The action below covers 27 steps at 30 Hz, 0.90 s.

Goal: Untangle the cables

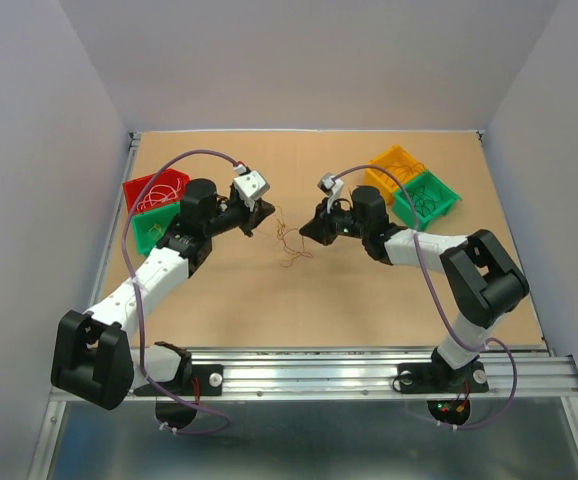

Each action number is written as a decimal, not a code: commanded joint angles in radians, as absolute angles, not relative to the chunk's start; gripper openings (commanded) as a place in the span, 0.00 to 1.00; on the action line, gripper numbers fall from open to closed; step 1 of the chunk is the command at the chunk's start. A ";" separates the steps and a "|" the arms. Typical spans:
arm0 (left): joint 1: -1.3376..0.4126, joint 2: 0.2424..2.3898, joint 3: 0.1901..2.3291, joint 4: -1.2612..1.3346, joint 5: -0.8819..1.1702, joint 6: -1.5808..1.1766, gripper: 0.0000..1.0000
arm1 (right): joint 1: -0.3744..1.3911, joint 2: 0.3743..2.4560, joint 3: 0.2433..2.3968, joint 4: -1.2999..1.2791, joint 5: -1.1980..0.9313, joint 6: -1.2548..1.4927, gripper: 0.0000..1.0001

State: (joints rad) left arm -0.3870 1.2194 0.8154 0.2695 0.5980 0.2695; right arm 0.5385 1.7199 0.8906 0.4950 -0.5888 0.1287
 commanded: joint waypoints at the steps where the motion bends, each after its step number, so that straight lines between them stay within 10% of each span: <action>1: -0.396 1.181 0.816 0.285 0.606 0.281 0.00 | 0.549 1.720 0.934 0.532 -0.574 0.123 0.09; 20: -0.396 1.173 0.818 0.284 0.606 0.278 0.00 | 0.551 1.781 0.980 0.525 -0.606 0.132 0.25; 27: -0.394 1.178 0.818 0.284 0.604 0.278 0.00 | 0.552 1.790 0.991 0.509 -0.592 0.130 0.05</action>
